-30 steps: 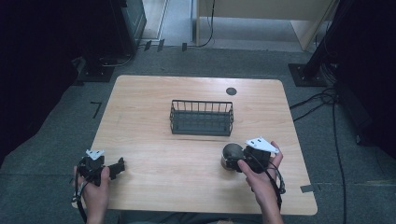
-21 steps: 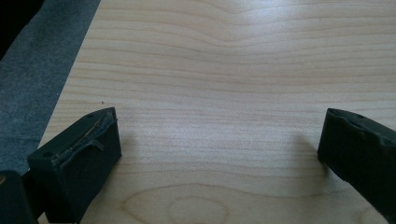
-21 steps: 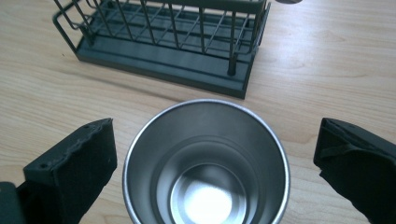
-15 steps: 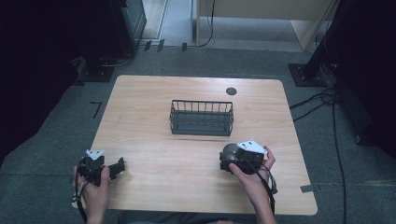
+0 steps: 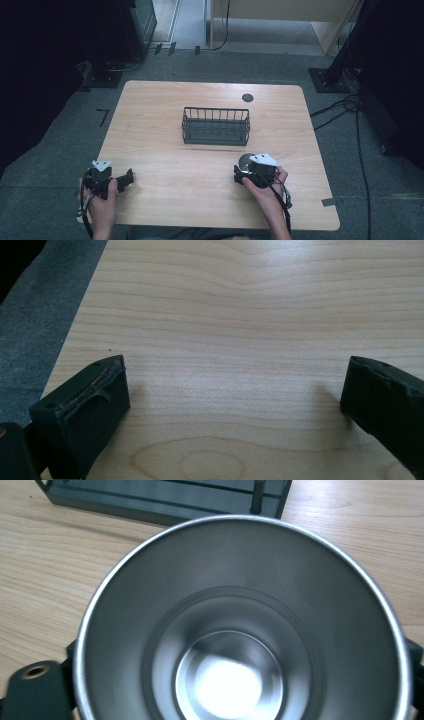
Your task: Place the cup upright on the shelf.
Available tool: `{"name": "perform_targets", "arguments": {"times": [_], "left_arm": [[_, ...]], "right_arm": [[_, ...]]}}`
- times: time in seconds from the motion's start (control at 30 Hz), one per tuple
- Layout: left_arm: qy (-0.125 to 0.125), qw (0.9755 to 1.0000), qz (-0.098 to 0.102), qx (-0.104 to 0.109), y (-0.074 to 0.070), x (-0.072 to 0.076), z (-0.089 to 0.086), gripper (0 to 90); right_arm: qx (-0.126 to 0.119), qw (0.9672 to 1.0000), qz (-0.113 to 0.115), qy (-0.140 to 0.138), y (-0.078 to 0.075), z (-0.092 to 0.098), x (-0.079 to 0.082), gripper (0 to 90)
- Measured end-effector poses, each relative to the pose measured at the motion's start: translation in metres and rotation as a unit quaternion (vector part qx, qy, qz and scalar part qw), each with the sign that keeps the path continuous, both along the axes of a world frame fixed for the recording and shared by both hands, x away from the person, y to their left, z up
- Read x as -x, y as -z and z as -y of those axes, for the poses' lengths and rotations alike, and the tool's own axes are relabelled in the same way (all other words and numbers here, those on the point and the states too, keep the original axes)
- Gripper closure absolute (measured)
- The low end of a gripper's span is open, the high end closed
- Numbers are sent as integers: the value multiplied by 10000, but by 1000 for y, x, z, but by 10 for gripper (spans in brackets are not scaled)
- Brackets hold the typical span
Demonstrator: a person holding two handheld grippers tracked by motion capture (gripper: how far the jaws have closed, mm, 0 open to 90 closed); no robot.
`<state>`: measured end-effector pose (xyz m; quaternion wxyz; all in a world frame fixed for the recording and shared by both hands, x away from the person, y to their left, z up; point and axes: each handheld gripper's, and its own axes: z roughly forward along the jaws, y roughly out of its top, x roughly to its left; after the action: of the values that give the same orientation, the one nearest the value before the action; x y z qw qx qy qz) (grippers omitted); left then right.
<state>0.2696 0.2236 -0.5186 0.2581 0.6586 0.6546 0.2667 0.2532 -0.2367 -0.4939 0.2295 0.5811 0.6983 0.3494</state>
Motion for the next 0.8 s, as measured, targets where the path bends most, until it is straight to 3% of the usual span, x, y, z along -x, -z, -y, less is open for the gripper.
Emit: {"name": "perform_targets", "arguments": {"times": [0.2, 0.43, 0.8], "left_arm": [[-1, 10000, 0, 1, 0, 0, 0, 0], [-1, 10000, 0, 0, 0, 0, 0, 0], [0, 10000, -1, 0, 0, 0, 0, 0]], "right_arm": [[75, 10000, 58, 12, -1, 0, 0, 176], [-20, 9999, 133, 6, -7, 2, 2, 178], [-28, 9994, 289, -190, -31, -2, -4, 179]]}}
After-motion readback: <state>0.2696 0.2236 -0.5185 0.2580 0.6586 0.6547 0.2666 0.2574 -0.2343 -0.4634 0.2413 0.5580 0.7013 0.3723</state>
